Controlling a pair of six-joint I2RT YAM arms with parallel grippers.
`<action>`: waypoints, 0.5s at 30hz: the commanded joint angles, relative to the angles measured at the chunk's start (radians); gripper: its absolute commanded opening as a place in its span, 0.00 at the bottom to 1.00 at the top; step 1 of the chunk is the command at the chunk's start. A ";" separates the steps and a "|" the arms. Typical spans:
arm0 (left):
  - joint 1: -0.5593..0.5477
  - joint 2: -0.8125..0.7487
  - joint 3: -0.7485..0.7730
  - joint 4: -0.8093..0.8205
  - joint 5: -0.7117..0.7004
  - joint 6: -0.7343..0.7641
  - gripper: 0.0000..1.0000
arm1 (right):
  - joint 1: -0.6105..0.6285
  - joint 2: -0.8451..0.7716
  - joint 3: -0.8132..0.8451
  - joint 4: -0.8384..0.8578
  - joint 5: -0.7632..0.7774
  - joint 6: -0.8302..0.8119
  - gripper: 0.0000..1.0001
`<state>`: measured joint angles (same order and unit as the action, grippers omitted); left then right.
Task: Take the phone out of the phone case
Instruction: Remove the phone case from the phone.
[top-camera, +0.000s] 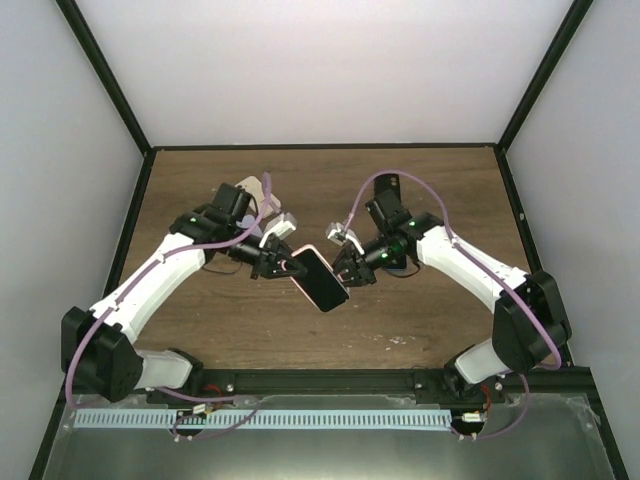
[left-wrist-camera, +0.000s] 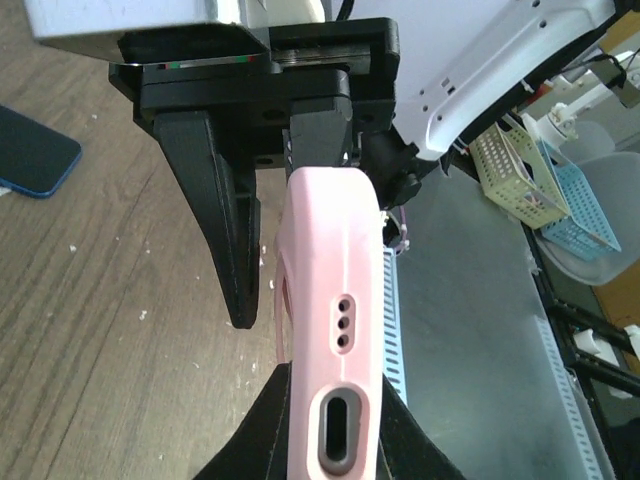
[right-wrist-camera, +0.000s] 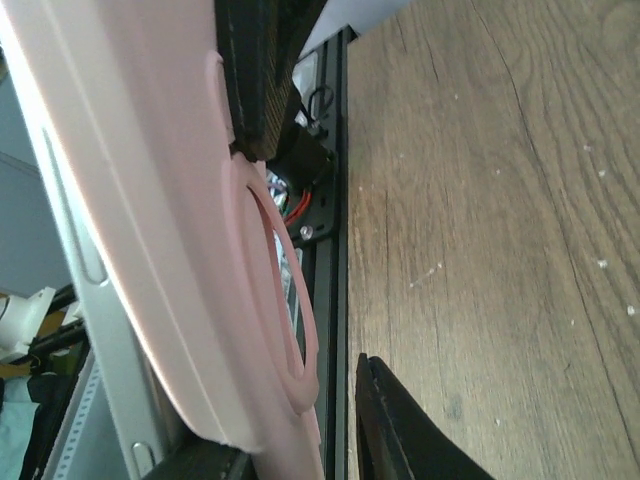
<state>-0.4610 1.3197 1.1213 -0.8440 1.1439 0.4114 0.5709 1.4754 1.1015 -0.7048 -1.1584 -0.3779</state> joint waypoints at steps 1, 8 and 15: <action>-0.100 0.056 0.011 -0.049 0.011 0.055 0.00 | 0.062 -0.009 0.124 0.118 0.014 0.006 0.21; -0.100 0.114 0.048 -0.111 0.024 0.092 0.00 | 0.066 -0.039 0.110 0.191 -0.043 0.044 0.10; -0.015 0.100 0.111 -0.033 -0.125 0.008 0.13 | 0.050 -0.032 0.092 0.263 -0.089 0.127 0.01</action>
<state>-0.4706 1.4055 1.2064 -0.9703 1.0912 0.4603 0.5884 1.4719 1.1015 -0.7506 -1.0920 -0.3698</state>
